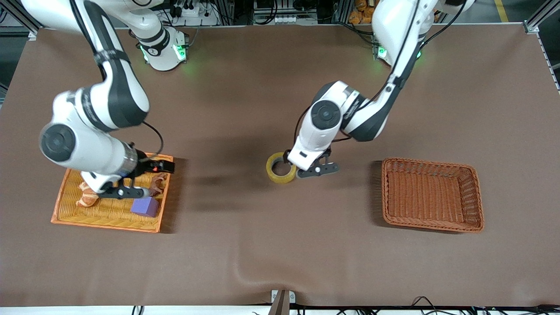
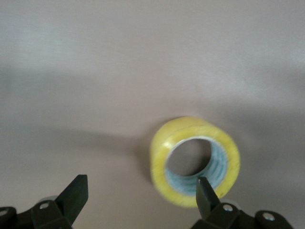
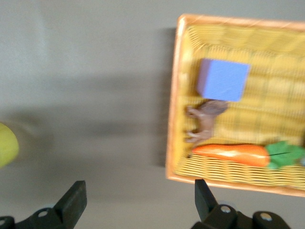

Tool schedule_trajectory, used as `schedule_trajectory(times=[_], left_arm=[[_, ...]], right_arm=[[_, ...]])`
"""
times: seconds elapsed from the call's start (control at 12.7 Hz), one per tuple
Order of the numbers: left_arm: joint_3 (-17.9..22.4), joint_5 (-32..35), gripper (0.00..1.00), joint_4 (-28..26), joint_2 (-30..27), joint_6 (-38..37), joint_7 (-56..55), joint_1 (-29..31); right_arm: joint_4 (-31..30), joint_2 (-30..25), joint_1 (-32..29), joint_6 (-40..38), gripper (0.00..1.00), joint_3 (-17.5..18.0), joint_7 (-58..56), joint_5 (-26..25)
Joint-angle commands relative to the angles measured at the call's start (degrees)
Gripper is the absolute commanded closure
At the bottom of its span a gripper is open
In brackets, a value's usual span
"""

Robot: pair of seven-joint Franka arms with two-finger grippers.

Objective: Transfer tape with both arms
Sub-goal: 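Grasp the tape with the left gripper while the right gripper withdraws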

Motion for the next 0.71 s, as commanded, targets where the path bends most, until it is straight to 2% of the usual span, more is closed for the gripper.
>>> schedule_trajectory(times=[0.0,0.16,0.47,0.55,0.63], left_arm=[[1.1,3.2,0.00,5.7,5.5,1.7,-1.5,-1.8],[1.0,4.1,0.00,5.7,6.7,2.1,-1.6,-2.0],[1.1,6.1,0.22,4.8,7.9,2.6,-2.7,-4.0],[1.0,6.4,0.39,4.5,8.0,2.6,-2.8,-3.9],[1.0,6.3,0.60,4.8,8.6,2.6,-2.8,-4.1]], right_arm=[[-4.4,-7.4,-4.9,-1.3,0.00,1.0,-4.4,-1.8],[-4.5,-10.7,-5.8,-3.3,0.00,1.0,-4.9,-4.4],[-4.5,-14.7,-9.9,-4.5,0.00,1.0,-11.6,-5.5],[-4.6,-15.6,-10.8,-4.7,0.00,1.0,-13.5,-5.5],[-4.6,-16.6,-11.9,-5.8,0.00,1.0,-14.3,-5.5]])
